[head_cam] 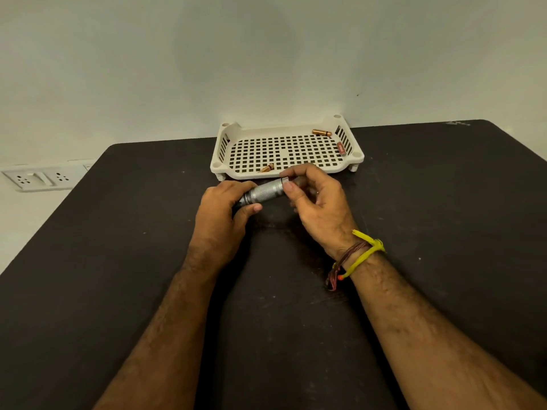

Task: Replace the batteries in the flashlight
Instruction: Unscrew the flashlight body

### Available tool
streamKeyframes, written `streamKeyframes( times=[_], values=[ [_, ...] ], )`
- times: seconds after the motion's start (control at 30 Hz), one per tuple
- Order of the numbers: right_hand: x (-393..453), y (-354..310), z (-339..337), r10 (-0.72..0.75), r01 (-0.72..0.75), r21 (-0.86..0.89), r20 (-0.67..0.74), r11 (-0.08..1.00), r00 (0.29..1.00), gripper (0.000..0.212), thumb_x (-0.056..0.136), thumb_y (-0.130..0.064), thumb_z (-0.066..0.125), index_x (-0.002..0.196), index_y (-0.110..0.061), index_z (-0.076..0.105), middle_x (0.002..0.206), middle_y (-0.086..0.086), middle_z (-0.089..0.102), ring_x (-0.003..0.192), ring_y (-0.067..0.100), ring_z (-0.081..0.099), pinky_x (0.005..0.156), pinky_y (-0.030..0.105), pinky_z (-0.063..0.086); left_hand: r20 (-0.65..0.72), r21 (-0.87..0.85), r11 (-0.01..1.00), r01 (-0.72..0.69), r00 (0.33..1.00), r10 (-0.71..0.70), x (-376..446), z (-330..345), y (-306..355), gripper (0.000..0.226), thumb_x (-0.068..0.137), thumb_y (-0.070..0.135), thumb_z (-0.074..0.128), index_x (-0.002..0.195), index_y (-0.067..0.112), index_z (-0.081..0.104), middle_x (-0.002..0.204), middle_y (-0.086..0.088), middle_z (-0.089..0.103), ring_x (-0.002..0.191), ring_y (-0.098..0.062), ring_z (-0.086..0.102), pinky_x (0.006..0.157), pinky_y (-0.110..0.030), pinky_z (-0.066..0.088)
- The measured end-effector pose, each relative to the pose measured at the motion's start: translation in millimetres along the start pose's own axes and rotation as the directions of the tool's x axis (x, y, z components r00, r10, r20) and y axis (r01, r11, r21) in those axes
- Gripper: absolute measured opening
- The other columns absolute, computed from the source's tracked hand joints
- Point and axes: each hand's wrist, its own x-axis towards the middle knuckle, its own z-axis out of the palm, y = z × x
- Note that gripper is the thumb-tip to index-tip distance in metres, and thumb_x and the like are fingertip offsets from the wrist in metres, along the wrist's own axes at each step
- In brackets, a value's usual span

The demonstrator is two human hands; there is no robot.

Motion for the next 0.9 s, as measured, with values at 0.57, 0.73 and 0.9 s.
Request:
streamKeyframes(
  times=[0.57, 0.73, 0.9],
  values=[
    [1.0, 3.0, -2.3, 0.009, -0.011, 0.079, 0.033, 0.997, 0.999, 0.018, 0.092, -0.008, 0.069, 0.096, -0.026, 0.07, 0.085, -0.006, 0.07, 0.073, 0.008, 0.063, 0.07, 0.026, 0.057, 0.032, -0.046, 0.999, 0.029, 0.999, -0.028, -1.6, -1.2, 0.0, 0.035, 0.085, 0.022, 0.075, 0.119, 0.02, 0.07, 0.114, -0.002, 0.068, 0.106, -0.023, 0.059, 0.097, -0.042, 0.045],
    [0.5, 5.4, 1.0, 0.056, -0.055, 0.031, -0.017, 0.998, 0.998, 0.003, 0.093, -0.027, 0.07, 0.096, -0.026, 0.069, 0.084, 0.003, 0.07, 0.07, 0.014, 0.063, 0.066, 0.034, 0.057, 0.036, -0.059, 0.997, 0.045, 0.998, -0.043, -1.6, -1.1, -0.5, 0.035, 0.086, 0.023, 0.074, 0.121, 0.02, 0.069, 0.114, 0.0, 0.068, 0.106, -0.021, 0.059, 0.098, -0.043, 0.045],
    [1.4, 4.3, -4.0, 0.015, -0.02, 0.083, 0.064, 0.996, 0.998, 0.022, 0.091, -0.006, 0.069, 0.102, -0.025, 0.069, 0.095, 0.006, 0.07, 0.083, 0.012, 0.062, 0.079, 0.031, 0.058, 0.031, -0.049, 0.998, 0.047, 0.998, -0.045, -0.9, -0.3, -1.5, 0.035, 0.086, 0.022, 0.075, 0.12, 0.021, 0.069, 0.114, 0.0, 0.068, 0.105, -0.02, 0.059, 0.097, -0.039, 0.045]
  ],
)
